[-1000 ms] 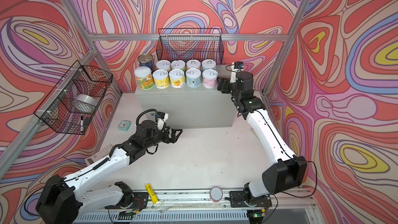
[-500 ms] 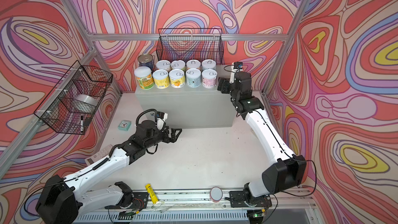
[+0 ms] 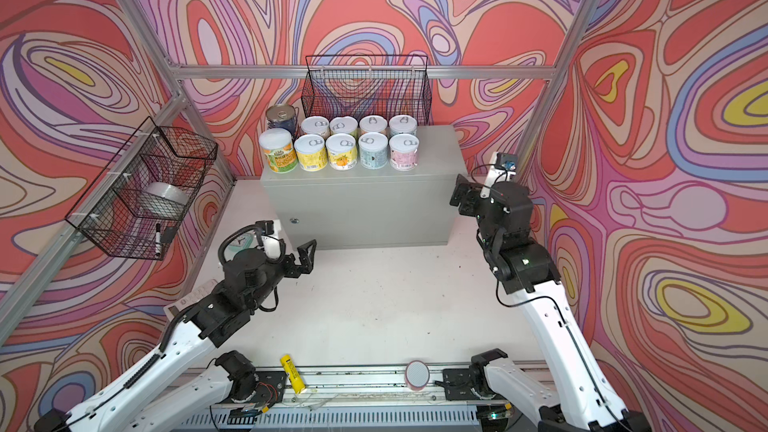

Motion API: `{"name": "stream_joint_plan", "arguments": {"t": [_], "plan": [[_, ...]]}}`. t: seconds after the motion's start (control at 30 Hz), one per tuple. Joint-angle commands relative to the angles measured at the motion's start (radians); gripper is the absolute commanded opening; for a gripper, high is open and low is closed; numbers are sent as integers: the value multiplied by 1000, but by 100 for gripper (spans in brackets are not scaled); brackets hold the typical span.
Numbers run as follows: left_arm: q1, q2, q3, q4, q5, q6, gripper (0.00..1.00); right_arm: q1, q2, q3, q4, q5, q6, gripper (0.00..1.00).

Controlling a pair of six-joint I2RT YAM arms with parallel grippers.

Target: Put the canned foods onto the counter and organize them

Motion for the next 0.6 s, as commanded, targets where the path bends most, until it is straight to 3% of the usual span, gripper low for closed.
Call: {"name": "stream_joint_plan", "arguments": {"t": [0.0, 0.13, 0.23, 0.4, 0.5, 0.57], "plan": [[5, -100, -120, 4, -205, 92, 100, 1, -44, -142, -64, 32, 40, 98], [5, -152, -194, 119, -241, 254, 100, 1, -107, -333, 64, 64, 56, 98], [5, -108, -171, 143, -383, 284, 100, 1, -126, -445, 174, 64, 68, 98], [5, -57, -200, 226, -468, 315, 100, 1, -90, -549, 293, -36, 69, 98], [7, -25, -298, 489, -542, 433, 100, 2, -11, -538, 291, -36, 68, 98], [17, 48, -393, 804, -575, 619, 100, 1, 21, -542, 334, -23, 66, 99]]}}
